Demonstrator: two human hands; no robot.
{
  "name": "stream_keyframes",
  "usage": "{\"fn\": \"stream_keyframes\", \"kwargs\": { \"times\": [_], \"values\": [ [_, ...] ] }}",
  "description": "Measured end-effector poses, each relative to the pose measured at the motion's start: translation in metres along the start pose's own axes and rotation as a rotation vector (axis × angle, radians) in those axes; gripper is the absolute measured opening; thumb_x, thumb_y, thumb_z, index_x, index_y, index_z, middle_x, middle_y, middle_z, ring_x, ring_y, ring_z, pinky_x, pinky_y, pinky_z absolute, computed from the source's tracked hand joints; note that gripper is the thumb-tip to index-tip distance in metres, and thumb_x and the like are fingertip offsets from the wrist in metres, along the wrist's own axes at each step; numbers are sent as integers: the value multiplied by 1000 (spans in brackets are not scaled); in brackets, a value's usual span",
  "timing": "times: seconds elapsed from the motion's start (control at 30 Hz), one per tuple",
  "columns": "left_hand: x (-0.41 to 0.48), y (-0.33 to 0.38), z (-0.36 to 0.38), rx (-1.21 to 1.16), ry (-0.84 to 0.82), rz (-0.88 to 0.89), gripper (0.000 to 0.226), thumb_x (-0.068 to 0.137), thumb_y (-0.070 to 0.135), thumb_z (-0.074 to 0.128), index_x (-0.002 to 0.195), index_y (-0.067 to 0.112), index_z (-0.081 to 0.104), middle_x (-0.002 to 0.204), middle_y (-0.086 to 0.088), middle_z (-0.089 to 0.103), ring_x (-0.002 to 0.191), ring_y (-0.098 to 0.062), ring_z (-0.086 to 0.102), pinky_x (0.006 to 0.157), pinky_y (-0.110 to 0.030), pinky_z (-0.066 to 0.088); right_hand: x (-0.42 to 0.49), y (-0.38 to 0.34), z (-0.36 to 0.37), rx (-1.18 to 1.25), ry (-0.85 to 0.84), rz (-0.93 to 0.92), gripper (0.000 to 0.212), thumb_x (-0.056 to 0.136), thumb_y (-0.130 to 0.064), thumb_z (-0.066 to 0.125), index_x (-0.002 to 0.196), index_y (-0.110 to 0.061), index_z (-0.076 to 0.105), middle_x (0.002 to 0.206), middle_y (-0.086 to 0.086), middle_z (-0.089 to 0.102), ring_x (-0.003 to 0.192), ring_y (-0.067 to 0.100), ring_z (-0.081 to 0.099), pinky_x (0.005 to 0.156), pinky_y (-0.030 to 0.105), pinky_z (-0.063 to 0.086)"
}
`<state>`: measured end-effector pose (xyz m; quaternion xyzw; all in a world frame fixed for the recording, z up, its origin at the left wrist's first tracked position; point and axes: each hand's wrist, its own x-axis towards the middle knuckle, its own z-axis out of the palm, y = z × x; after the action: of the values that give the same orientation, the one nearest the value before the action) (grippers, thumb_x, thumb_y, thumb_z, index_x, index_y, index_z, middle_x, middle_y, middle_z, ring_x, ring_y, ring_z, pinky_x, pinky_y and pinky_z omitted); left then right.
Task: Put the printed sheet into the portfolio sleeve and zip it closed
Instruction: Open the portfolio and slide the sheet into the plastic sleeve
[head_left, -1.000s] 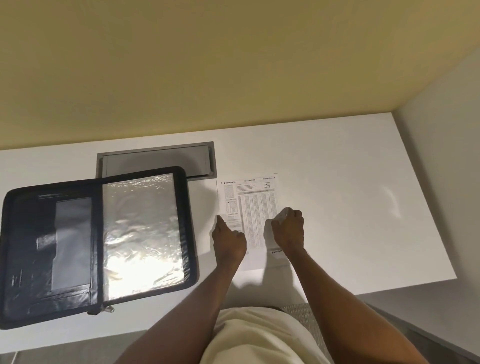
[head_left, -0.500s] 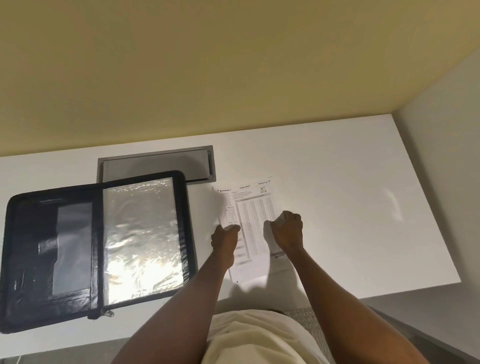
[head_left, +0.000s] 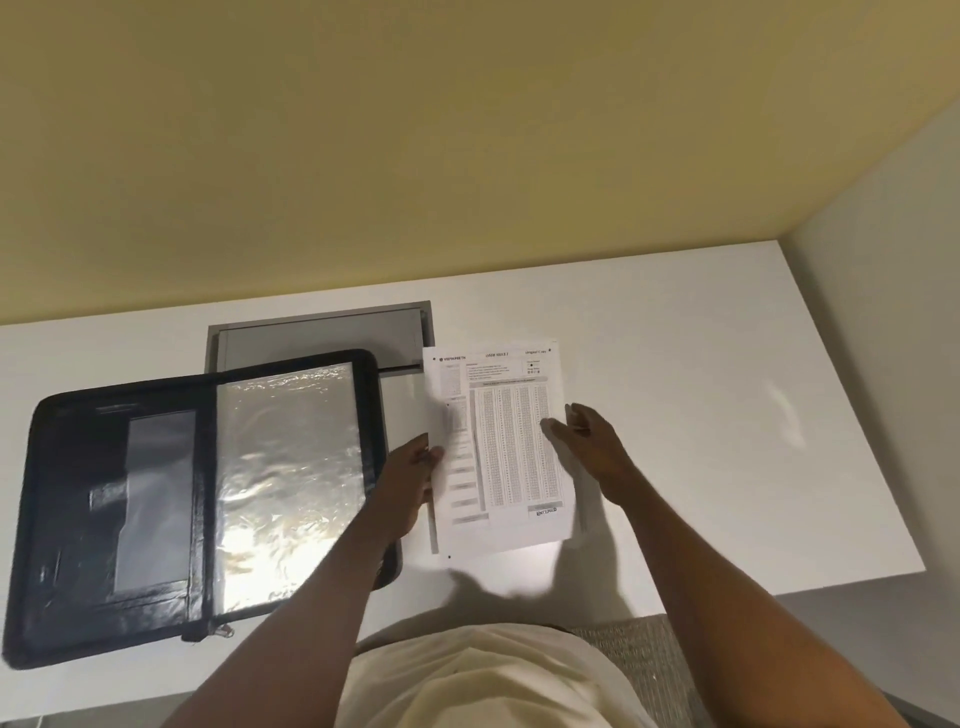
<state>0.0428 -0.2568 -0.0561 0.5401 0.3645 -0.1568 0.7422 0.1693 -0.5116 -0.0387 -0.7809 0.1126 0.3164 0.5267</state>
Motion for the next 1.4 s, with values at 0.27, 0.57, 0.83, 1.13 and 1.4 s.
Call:
{"fn": "stream_keyframes", "kwargs": {
  "times": [0.27, 0.57, 0.83, 1.13, 1.4],
  "values": [
    [-8, 39, -25, 60, -178, 110, 30, 104, 26, 61, 133, 22, 69, 121, -7, 76, 101, -22, 76, 75, -31, 60, -9, -38, -2, 405, -392, -60, 45, 97, -3, 66, 141, -1, 56, 141, 14, 63, 133, 28, 60, 118, 47, 41],
    [-17, 74, -3, 203, -185, 360, 49, 90, 43, 79, 136, 33, 66, 136, 5, 71, 124, -18, 68, 99, -37, 57, -32, -48, 4, 336, -146, -245, 27, 93, -14, 74, 118, -5, 75, 116, 13, 77, 108, 32, 74, 95, 46, 59],
    [-25, 56, 7, 122, -38, 419, 26, 92, 23, 77, 116, 32, 76, 117, -7, 78, 113, -27, 73, 103, -54, 56, -44, -32, 10, 352, -93, -257, 20, 96, -14, 70, 113, -5, 75, 109, 10, 79, 97, 18, 75, 80, 29, 58],
    [-23, 55, 22, 428, -31, 526, 36, 103, 21, 64, 137, 10, 66, 118, -13, 77, 111, -32, 72, 100, -53, 57, -46, -27, 15, 349, -96, -263, 22, 93, -17, 75, 114, -21, 75, 114, 4, 78, 105, 20, 75, 87, 33, 61],
    [-17, 43, 26, 358, 100, 476, 21, 95, 29, 74, 112, 38, 66, 109, 8, 76, 100, -17, 75, 86, -37, 65, -40, -20, 20, 323, -77, -252, 19, 90, -17, 78, 107, -24, 77, 111, 0, 80, 103, 18, 76, 84, 30, 61]
  ]
}}
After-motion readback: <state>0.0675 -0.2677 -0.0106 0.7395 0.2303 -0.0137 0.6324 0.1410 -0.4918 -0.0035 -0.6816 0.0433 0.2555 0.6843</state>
